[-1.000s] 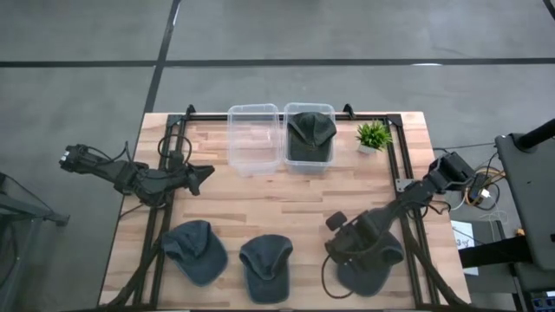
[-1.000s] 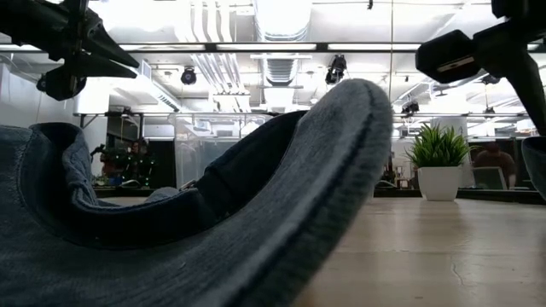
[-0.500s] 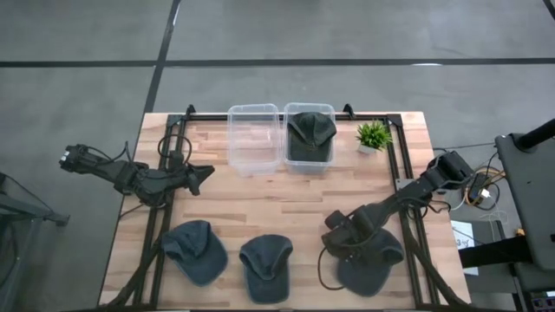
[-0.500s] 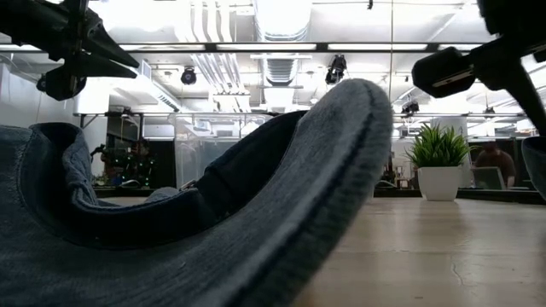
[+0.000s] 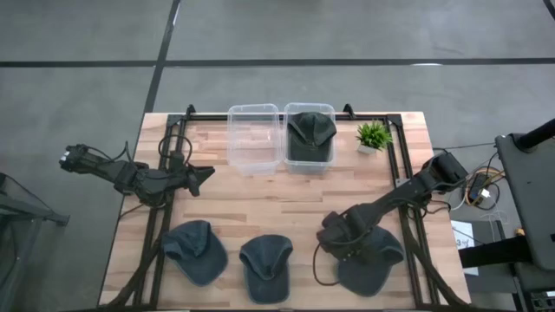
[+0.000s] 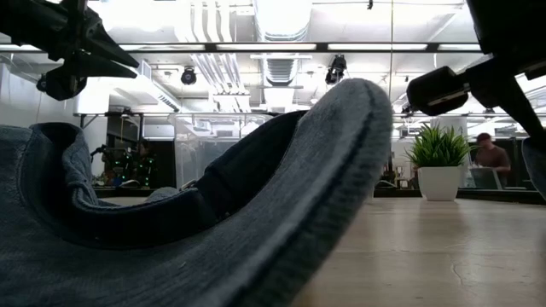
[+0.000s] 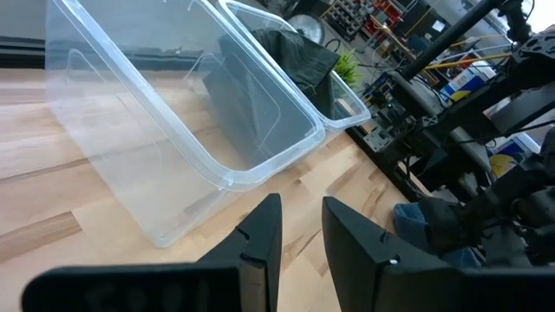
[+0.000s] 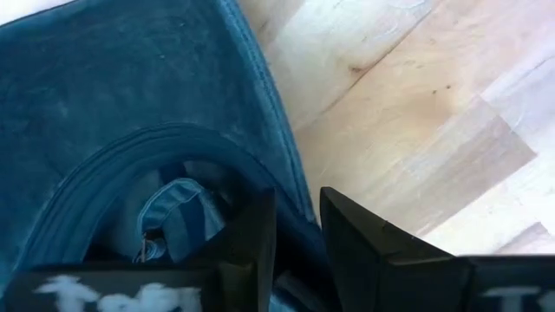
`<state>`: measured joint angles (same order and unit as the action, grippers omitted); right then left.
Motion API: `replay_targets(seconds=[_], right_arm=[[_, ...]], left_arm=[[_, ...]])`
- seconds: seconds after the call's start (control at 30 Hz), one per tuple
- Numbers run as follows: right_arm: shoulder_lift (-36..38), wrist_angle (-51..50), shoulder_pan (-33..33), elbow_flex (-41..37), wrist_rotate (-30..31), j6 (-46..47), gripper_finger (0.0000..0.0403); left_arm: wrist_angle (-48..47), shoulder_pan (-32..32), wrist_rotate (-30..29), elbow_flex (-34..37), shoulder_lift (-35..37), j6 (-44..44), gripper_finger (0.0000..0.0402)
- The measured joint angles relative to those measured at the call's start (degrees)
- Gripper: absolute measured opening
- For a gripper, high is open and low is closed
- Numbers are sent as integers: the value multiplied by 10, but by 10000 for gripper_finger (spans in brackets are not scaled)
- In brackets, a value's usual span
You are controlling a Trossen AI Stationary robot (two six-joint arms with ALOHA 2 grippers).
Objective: Pick & Place hat
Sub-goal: Put the right blue cap into the left transparent bin
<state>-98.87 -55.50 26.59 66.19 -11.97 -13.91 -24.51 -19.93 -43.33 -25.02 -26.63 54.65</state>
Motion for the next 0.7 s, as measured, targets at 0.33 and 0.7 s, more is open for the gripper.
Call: replay_targets(seconds=[0.33,0.7], right_arm=[[-35,9,-2,0,-1,-9,86],[-42,3,-2,0,-5,-27,86]], left_arm=[[-9,0,0,0,0,-1,78],[-9,0,1,0,0,-1,78]])
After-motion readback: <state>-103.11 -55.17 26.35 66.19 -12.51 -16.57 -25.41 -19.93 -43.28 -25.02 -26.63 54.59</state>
